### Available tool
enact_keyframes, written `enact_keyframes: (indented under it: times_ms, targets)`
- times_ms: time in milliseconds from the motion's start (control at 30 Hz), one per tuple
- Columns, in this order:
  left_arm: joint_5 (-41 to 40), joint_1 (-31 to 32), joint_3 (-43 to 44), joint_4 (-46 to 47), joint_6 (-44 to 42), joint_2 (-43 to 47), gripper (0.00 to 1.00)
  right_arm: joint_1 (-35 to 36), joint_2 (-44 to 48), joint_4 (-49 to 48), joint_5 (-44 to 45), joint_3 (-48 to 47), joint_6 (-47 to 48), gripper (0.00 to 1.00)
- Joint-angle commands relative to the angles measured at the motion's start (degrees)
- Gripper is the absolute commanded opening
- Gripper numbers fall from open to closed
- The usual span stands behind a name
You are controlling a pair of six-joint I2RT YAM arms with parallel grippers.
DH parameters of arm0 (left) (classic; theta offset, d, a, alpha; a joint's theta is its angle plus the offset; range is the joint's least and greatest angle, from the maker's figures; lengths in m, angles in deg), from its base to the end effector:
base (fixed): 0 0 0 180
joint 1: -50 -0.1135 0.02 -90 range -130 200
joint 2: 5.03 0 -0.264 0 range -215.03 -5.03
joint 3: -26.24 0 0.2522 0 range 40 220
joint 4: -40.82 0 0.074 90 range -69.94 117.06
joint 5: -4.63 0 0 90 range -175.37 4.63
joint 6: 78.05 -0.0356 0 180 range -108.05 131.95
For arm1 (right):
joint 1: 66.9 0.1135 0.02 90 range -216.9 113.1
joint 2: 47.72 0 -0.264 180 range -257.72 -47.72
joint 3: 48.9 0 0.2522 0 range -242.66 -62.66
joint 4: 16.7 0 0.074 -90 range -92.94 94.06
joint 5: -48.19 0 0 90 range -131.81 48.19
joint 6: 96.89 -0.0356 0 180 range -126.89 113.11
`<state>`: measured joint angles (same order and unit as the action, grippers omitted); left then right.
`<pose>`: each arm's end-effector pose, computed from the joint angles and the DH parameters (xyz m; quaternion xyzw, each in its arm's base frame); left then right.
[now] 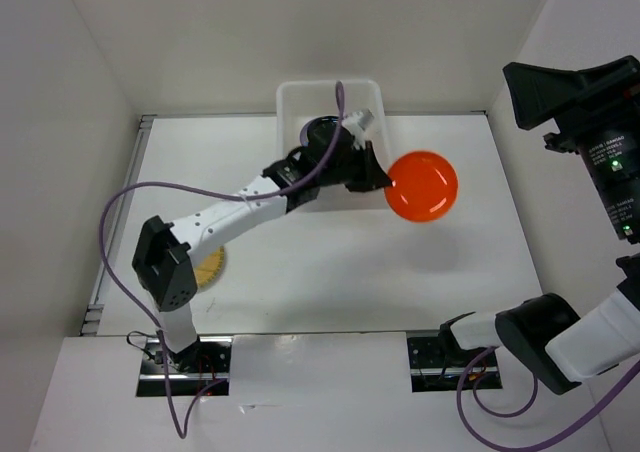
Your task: Place the mixed dishes into the plastic bin
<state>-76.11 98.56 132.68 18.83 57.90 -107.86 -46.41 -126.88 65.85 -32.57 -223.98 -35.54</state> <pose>0.2829 -0.3291 0.3524 0.0656 0.8070 -0.4727 0.3478 0.0493 0.0123 0.6489 0.1070 0.6119 0.2798 0.7320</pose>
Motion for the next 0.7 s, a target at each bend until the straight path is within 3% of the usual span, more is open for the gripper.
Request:
enact_keyframes:
  times_ms: [0, 333, 433, 567, 667]
  targets:
    - [-1.35, -7.74, 6.53, -5.74, -3.33, 1.58, 0.00, 0.25, -1.53, 2.13, -0.88, 1.60, 0.52, 1.00]
    - [2.69, -24.90, 21.12, -7.32, -2.27, -10.71, 0.00, 0.25, -3.20, 3.19, -4.14, 5.92, 0.52, 1.00]
    - [3.22, -26.06, 27.97, -8.02, -1.04, -17.21, 0.00, 0.25, 0.74, -1.44, -5.45, 13.54, 0.52, 1.00]
    - [1.91, -26.76, 39.39, -11.89, 0.71, -28.27, 0.00, 0.25, 10.84, -14.37, -8.79, 36.09, -0.09, 1.00]
    - [0.59, -27.29, 50.20, -17.07, 1.24, -35.74, 0.00, 0.25, 13.76, -17.03, -9.59, 40.19, -0.62, 1.00]
